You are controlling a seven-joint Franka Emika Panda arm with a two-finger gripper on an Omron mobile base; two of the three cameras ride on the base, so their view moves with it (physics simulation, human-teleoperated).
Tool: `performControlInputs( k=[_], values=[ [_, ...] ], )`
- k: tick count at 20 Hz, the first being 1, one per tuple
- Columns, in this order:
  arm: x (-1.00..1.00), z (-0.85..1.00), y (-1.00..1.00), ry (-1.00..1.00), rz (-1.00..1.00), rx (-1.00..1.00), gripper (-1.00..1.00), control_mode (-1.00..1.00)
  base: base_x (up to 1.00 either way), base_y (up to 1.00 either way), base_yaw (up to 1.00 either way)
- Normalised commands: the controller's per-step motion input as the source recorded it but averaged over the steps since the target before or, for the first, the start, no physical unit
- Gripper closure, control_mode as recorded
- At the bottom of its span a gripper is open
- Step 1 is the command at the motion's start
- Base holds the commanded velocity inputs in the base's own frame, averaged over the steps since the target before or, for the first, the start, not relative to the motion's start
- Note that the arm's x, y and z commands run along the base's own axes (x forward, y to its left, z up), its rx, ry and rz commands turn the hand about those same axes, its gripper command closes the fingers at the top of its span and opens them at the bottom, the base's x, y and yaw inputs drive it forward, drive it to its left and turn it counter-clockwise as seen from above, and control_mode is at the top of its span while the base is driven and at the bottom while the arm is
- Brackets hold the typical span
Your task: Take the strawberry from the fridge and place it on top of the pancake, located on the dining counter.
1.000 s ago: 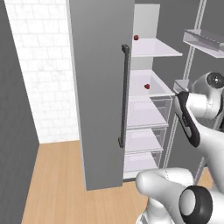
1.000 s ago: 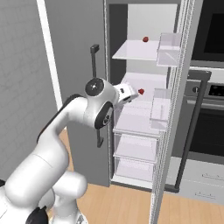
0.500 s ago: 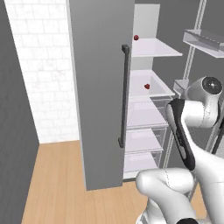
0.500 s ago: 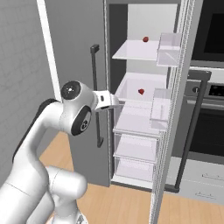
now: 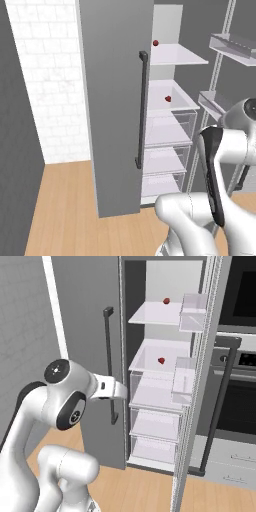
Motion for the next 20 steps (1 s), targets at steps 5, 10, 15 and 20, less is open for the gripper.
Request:
performControlInputs(
  k=[5,10,15,20],
  values=[
    [-0.43,0.06,0.33,0.1,-0.08,0.15,-1.0,-1.0,0.0,0.0,0.0],
    [-0.24,0.0,0.52,0.01,-0.02,0.14,-1.0,-1.0,0.0,0.0,0.0],
    [-0.3,0.0,0.39,0.0,-0.01,0.1,-1.0,-1.0,0.0,0.0,0.0],
    [-0.12,-0.01,0.18,0.0,0.0,-0.02,-1.0,-1.0,0.0,0.0,0.0]
  ],
)
